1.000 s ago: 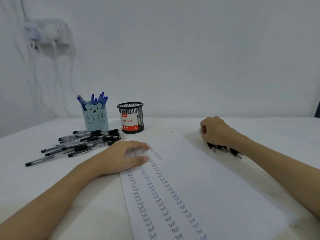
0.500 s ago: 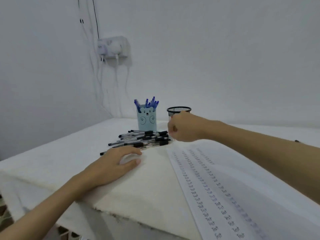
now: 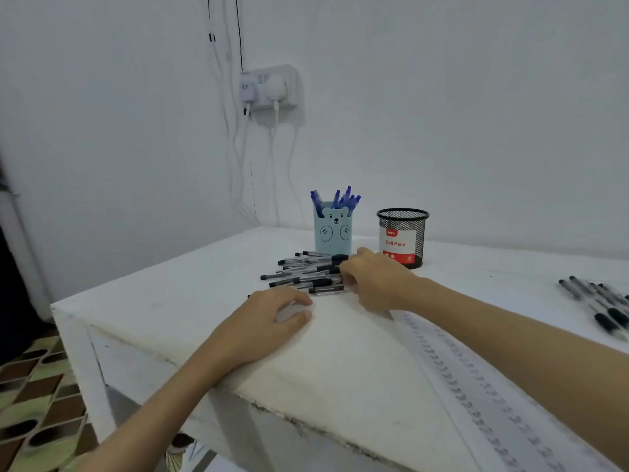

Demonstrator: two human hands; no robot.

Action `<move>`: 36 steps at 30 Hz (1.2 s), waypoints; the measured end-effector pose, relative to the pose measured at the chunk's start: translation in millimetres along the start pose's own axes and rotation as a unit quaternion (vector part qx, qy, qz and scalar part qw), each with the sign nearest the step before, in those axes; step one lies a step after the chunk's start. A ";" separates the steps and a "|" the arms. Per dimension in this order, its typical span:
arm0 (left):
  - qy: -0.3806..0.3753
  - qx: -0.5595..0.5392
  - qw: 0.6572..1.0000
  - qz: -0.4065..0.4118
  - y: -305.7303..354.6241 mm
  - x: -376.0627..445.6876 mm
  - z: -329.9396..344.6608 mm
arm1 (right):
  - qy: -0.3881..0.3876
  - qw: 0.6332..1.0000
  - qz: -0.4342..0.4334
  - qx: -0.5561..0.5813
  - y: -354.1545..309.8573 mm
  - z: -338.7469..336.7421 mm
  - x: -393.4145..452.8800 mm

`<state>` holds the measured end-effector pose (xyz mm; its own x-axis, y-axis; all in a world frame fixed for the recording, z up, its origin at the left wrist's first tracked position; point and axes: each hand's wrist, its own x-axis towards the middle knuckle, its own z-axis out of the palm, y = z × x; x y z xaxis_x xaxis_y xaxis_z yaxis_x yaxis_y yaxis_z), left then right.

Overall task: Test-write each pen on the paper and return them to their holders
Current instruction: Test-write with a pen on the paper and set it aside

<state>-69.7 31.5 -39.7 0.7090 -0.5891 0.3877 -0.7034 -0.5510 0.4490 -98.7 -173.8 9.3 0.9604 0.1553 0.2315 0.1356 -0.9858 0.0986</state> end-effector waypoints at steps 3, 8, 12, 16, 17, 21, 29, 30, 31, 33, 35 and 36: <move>-0.002 0.008 1.000 0.003 -0.6 0.1 -0.8 | -0.019 1.000 0.007 0.002 6.4 -10.1 -4.9; 0.003 0.016 1.000 0.010 2.3 -0.8 -2.2 | 0.013 0.991 0.057 0.123 31.5 -23.8 -15.7; 0.013 0.036 0.998 0.042 12.7 -0.5 -5.8 | 0.072 0.945 0.125 0.294 50.4 -48.8 -35.7; 0.018 0.024 0.996 0.085 38.7 4.1 0.2 | 0.052 0.777 0.184 0.600 63.5 -71.5 -65.4; 0.019 0.017 0.995 0.093 46.0 6.8 3.4 | 0.042 0.737 0.190 0.648 66.2 -73.2 -70.6; -0.008 0.014 0.992 0.127 78.3 19.0 26.6 | 0.063 0.601 0.204 0.770 71.2 -76.4 -93.0; -0.125 0.010 0.985 0.119 105.4 37.0 53.4 | 0.132 0.510 0.248 0.813 82.5 -71.0 -120.6; -0.126 0.008 0.985 0.117 105.6 37.0 52.3 | 0.130 0.526 0.254 0.801 84.5 -68.2 -121.5; -0.119 0.012 0.986 0.118 106.3 37.0 51.1 | 0.130 0.551 0.262 0.782 86.8 -64.5 -121.8; -0.098 0.029 0.986 0.135 106.8 36.5 48.3 | 0.132 0.599 0.268 0.743 89.3 -57.0 -121.5; -0.084 0.022 0.986 0.144 107.2 36.7 46.4 | 0.130 0.602 0.259 0.744 91.1 -50.5 -123.2; -0.080 0.016 0.986 0.145 107.6 36.8 46.0 | 0.124 0.599 0.252 0.749 92.4 -48.4 -125.1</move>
<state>-121.6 -76.7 -14.1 0.4618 -0.8095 0.3625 -0.8787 -0.3619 0.3113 -218.1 -281.2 36.3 0.9306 -0.3653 0.0213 0.0884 0.1680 -0.9818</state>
